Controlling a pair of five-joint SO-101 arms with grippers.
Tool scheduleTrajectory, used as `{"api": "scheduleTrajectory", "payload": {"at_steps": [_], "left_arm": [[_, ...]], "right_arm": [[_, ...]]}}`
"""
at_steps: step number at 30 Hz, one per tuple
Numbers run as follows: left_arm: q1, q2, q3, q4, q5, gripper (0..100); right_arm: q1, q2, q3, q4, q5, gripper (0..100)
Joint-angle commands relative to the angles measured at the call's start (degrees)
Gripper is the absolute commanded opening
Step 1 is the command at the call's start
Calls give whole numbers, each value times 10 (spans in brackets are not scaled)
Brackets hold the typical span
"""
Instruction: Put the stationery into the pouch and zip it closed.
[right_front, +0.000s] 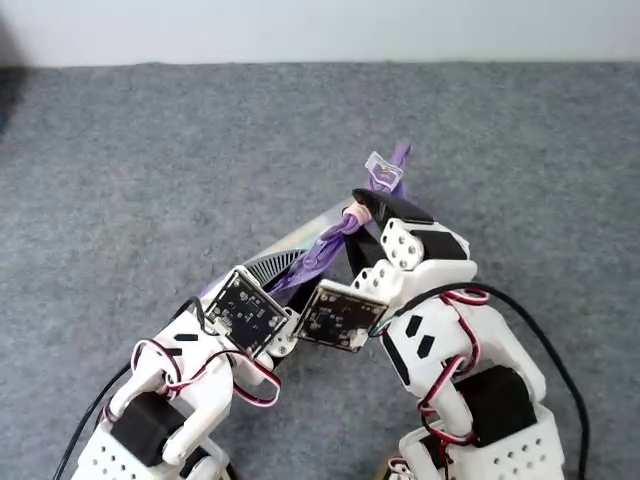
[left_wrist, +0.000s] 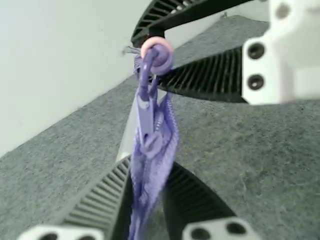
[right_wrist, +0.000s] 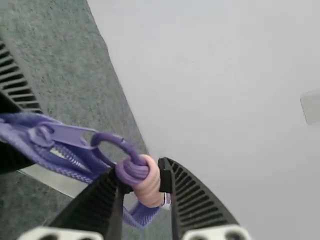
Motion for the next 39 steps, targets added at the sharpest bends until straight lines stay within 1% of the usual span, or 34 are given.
{"api": "scheduleTrajectory", "payload": {"at_steps": [1,4,12,15,18,25,31,35,39], "left_arm": [[-24,-3,-7,-1,24,13],[-24,-3,-8,1,48,13],[-24,-3,-10,1,73,12],[-24,-3,-23,1,81,12],[-24,-3,-32,1,81,11],[-24,-3,-48,2,81,10],[-24,-3,-80,3,81,9],[-24,-3,-99,33,83,9],[-22,-3,-103,37,89,9]], "right_arm": [[33,-4,-4,-8,-13,7],[36,-3,-4,-8,-13,7],[109,-1,-4,-8,-14,7],[138,0,-4,-8,-46,7],[157,0,2,-10,-56,7],[206,0,87,-160,-56,7],[208,0,130,-197,-57,7],[220,0,160,-239,-57,7],[211,-6,158,-246,-58,7]]}}
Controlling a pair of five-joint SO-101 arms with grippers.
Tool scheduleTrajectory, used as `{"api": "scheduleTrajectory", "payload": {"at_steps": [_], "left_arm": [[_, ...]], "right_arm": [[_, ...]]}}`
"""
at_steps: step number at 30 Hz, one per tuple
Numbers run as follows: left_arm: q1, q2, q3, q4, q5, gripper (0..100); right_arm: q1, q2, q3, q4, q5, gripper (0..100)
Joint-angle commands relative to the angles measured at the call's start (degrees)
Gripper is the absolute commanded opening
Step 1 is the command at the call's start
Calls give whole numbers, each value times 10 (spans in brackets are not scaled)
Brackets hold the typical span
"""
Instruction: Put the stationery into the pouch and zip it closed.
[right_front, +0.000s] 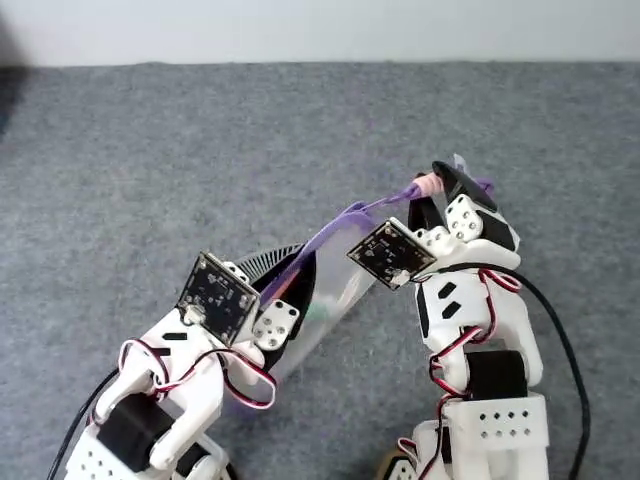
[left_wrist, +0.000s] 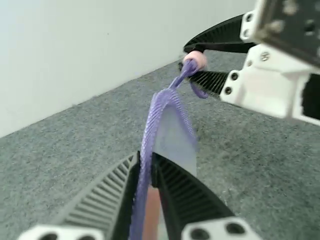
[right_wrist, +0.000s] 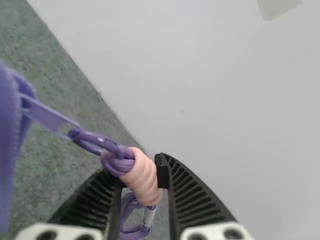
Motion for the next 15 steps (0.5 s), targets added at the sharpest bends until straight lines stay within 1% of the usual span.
{"api": "scheduleTrajectory", "payload": {"at_steps": [1,6,9,13,15], "left_arm": [[-16,-9,-36,3,2,10],[-15,-5,-22,1,-9,28],[-16,-8,-7,0,-23,91],[-18,-8,-5,0,-24,195],[-18,-6,-7,0,-24,224]], "right_arm": [[13,-9,-15,-18,-8,7],[-37,-7,-74,-13,-41,7],[-67,-9,-81,-16,-40,7],[-102,-8,-81,-14,-40,7],[-127,-7,-81,-13,-39,7]]}}
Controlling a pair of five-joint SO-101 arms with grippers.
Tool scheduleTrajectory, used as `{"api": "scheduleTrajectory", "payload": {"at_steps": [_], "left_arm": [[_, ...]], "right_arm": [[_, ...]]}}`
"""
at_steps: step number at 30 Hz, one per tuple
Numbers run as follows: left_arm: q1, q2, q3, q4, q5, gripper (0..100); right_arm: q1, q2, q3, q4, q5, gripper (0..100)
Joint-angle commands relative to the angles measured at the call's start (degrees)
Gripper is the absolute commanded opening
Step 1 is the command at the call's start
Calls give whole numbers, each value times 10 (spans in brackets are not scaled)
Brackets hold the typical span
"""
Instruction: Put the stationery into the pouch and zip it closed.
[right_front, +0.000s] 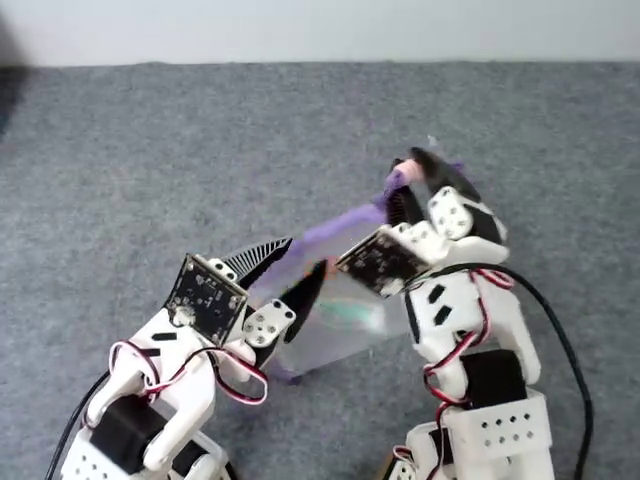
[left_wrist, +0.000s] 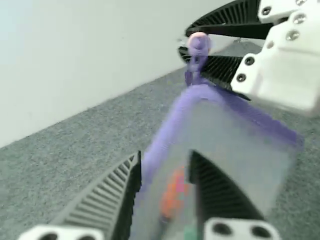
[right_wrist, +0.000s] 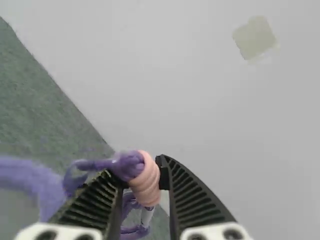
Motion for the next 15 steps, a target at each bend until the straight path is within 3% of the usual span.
{"api": "scheduleTrajectory", "payload": {"at_steps": [1,6,15], "left_arm": [[-5,-3,-7,-2,-5,230],[-5,-5,-7,-2,-27,234],[-33,-6,-4,0,-50,233]], "right_arm": [[-47,-7,-34,-7,-1,7],[-92,-5,-34,-13,21,7],[-51,34,-34,-138,18,7]]}}
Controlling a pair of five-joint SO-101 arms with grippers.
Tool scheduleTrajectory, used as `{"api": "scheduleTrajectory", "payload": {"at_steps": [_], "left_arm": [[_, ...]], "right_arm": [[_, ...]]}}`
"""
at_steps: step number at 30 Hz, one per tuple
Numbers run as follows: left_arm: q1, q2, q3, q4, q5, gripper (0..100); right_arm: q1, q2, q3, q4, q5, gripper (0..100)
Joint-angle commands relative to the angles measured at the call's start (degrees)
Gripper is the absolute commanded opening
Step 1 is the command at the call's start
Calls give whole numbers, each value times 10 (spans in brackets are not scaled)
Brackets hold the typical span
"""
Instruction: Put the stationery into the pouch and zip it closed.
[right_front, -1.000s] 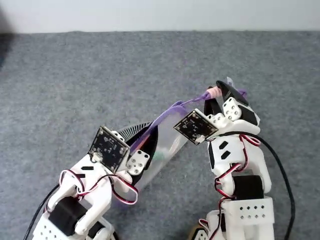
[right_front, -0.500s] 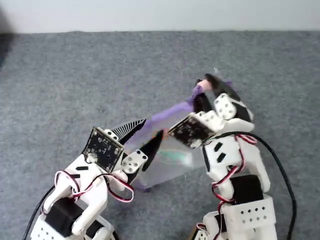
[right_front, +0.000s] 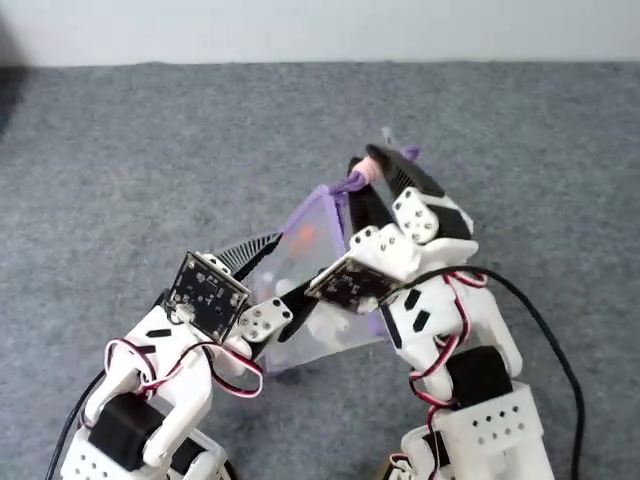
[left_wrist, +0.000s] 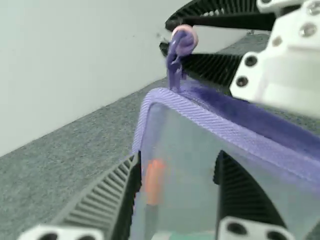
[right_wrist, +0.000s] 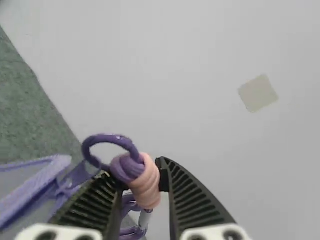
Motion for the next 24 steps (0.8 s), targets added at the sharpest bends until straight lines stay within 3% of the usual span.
{"api": "scheduleTrajectory", "payload": {"at_steps": [1,5,13,18,24], "left_arm": [[-4,-7,-4,-2,-12,232],[40,-2,-1,-2,-13,232],[121,-2,59,-11,-12,232],[121,-2,122,-111,-15,231],[118,-1,178,-208,-12,222]], "right_arm": [[7,16,-36,-79,4,7],[-4,45,-42,-134,4,7],[-9,127,-145,-135,-30,7],[-44,137,-158,-131,-33,7],[-112,117,-159,-29,-33,7]]}}
